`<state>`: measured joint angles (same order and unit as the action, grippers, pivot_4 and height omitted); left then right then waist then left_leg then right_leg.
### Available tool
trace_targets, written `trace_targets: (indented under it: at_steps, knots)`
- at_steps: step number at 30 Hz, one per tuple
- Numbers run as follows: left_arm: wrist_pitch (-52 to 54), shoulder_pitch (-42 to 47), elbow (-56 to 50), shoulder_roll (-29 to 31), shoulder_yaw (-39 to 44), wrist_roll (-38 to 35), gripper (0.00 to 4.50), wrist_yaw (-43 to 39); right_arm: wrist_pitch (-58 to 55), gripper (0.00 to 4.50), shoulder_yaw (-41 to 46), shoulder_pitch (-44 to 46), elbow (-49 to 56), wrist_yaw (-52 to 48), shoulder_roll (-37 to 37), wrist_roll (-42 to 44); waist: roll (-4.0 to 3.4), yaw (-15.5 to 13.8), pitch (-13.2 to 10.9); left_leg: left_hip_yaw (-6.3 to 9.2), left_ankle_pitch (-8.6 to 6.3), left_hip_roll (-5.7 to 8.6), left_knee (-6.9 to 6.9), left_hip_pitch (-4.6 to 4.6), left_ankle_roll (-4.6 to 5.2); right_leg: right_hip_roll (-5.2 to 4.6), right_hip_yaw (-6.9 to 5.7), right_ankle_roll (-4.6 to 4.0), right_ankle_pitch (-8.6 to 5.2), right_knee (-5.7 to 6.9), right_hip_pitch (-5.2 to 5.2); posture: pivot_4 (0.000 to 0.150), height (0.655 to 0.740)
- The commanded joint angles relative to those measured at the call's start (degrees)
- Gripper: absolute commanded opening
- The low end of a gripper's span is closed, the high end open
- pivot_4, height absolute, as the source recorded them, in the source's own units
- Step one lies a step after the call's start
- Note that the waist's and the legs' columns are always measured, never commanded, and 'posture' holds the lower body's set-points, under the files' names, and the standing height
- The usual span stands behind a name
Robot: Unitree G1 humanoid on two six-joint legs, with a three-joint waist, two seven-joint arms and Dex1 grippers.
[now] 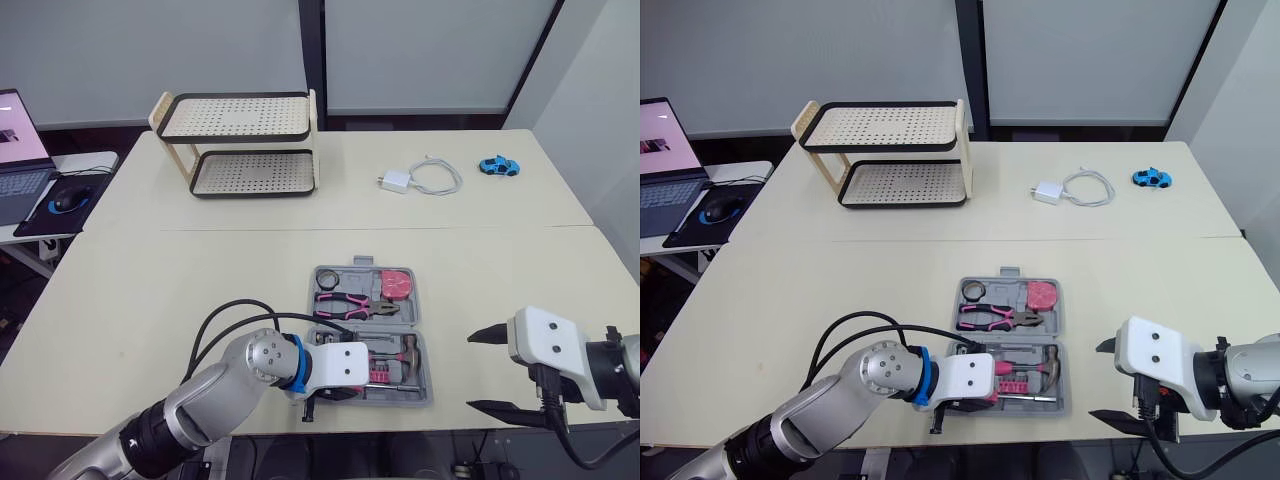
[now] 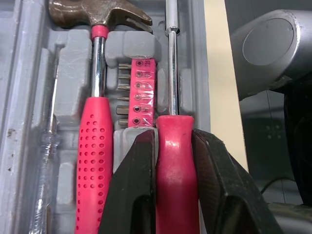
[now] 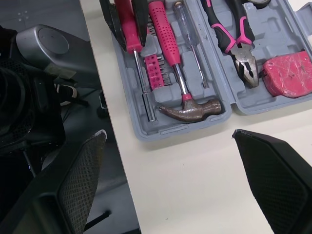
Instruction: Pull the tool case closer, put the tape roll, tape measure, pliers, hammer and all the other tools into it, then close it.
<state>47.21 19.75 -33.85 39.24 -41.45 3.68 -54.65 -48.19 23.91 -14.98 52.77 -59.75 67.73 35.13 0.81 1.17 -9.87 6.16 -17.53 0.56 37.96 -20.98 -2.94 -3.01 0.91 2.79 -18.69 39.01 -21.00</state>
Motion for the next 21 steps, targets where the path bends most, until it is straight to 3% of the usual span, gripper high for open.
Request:
trace_targets:
  at_steps: [1,21]
  knots:
    - [0.16,-0.23,-1.44,0.21,-0.8,0.12,0.71,0.06,0.54,4.5,0.7,0.42,0.9,0.07,-0.01,0.29,0.0,0.0,0.0,0.0,0.0,0.0,0.0,0.0,0.0,0.0,0.0,0.0,0.0,0.0,0.0,0.15,0.74]
    - [1.96,0.95,-0.65,-0.86,-1.9,0.11,0.71,0.51,0.14,4.5,0.64,0.54,1.18,0.44,-0.11,0.68,0.0,-0.02,0.0,0.0,0.0,0.0,0.01,0.0,0.0,0.0,0.0,0.0,0.0,0.0,0.01,0.15,0.74]
